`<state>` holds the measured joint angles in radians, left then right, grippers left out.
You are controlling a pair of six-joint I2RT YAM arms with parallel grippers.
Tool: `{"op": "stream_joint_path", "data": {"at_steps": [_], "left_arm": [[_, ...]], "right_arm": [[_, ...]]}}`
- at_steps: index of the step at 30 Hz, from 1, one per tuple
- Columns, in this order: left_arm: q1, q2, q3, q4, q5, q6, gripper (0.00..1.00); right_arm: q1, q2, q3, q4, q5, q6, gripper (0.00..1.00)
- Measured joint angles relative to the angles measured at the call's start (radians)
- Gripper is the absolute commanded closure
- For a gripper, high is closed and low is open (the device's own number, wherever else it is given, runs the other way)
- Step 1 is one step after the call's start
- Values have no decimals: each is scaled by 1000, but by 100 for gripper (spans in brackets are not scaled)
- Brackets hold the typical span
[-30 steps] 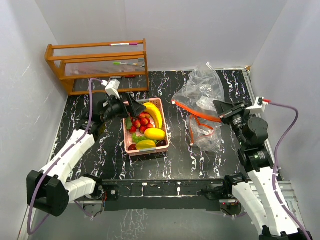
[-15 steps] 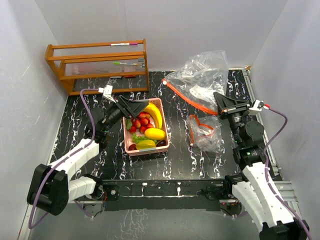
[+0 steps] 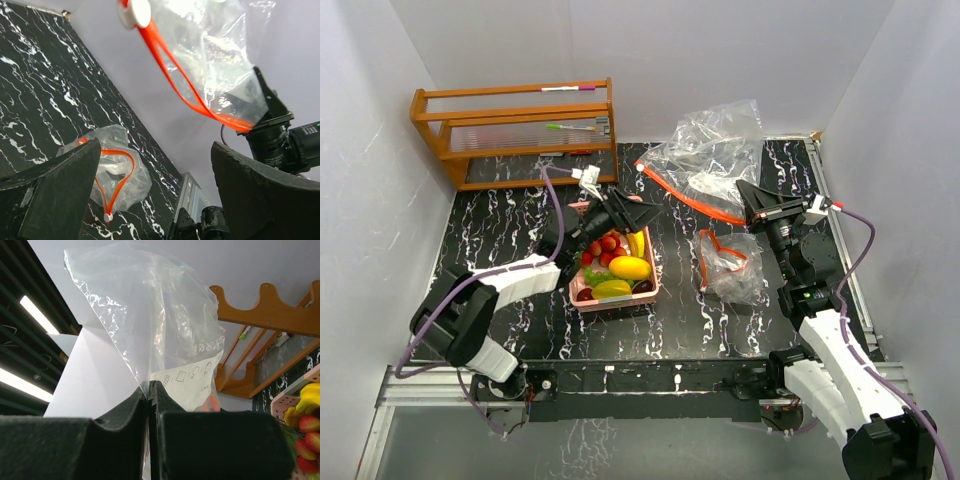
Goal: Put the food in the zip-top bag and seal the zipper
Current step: Open the zipper of the food storage bag.
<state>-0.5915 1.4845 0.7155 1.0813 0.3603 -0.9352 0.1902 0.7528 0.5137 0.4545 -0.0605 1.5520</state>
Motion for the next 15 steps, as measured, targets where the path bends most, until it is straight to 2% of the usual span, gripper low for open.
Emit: {"op": "stream_joint_path", "data": {"at_steps": [10, 13, 15], "left_arm": [[-77, 106, 73, 112, -48, -2, 17], [-86, 116, 90, 136, -62, -1, 28], [-87, 118, 91, 146, -68, 0, 32]], "right_arm": [[7, -1, 2, 10, -17, 23, 92], [10, -6, 2, 11, -18, 26, 92], [11, -8, 2, 12, -18, 27, 92]]}}
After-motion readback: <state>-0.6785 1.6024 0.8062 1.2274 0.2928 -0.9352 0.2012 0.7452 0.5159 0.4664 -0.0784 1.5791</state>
